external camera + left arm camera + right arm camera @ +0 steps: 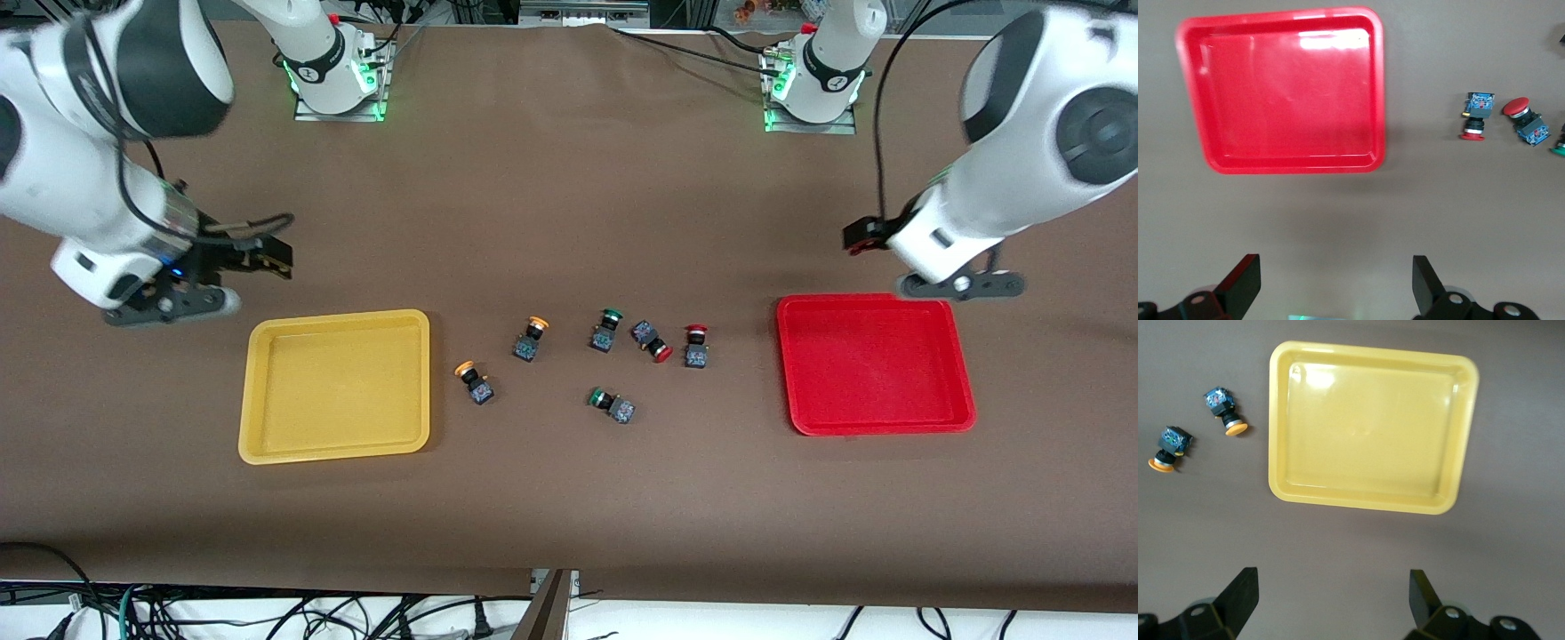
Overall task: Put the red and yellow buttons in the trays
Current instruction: 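Reach the right gripper to an orange button while the left reaches a red button, then grasp and lift the orange button with the right gripper while the left lifts red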
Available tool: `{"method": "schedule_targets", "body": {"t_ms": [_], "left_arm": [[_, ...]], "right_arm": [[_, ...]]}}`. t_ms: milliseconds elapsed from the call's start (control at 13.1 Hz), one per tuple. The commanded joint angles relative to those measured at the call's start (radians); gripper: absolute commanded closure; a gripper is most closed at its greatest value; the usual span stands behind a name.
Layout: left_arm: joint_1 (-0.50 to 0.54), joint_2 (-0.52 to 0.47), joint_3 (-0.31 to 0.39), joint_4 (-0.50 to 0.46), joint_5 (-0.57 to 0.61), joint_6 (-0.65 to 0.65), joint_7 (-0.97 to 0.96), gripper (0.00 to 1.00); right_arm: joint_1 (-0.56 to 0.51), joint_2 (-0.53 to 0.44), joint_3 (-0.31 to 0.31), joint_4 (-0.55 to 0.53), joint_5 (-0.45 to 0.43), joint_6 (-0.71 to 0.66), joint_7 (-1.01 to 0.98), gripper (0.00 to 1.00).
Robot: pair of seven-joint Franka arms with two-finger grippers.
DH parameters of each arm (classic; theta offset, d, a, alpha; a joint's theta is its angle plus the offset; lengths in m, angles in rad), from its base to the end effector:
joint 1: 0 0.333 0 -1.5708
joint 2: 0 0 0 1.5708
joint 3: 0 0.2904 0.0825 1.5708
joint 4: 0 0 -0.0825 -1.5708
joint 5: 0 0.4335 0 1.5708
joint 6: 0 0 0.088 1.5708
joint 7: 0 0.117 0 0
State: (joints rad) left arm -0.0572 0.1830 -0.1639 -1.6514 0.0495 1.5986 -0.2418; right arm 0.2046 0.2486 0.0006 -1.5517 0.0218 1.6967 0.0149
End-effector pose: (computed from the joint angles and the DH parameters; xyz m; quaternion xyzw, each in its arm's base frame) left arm 0.6189 -0.1284 0.4374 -0.9931 -0.0063 0.1110 0.0360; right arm 0.6533 0.1383 0.4504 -0.9943 -0.0929 0.0526 0.0051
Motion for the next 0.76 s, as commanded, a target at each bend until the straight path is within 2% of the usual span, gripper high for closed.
{"method": "schedule_targets", "body": {"t_ms": [0, 229, 458, 610, 686], "left_arm": [[-0.019, 0.155, -0.028, 0.032, -0.026, 0.152, -0.048, 0.00], [-0.078, 0.284, -0.036, 0.027, -0.025, 0.321, -0.083, 0.00], [-0.188, 0.393, -0.034, 0.009, -0.011, 0.515, -0.086, 0.00], [-0.194, 0.432, -0.032, -0.028, 0.015, 0.556, -0.077, 0.00], [-0.194, 0.437, -0.034, -0.060, 0.077, 0.592, -0.077, 0.00]], "right_arm": [[0.082, 0.104, 0.016, 0.050, 0.013, 0.049, 0.016, 0.00], [0.197, 0.249, 0.016, 0.052, 0.053, 0.274, 0.144, 0.00], [0.254, 0.394, 0.016, 0.052, 0.038, 0.481, 0.075, 0.00], [0.263, 0.466, 0.016, 0.052, 0.041, 0.593, 0.004, 0.00], [0.272, 0.495, 0.016, 0.052, 0.041, 0.635, 0.002, 0.00]]}}
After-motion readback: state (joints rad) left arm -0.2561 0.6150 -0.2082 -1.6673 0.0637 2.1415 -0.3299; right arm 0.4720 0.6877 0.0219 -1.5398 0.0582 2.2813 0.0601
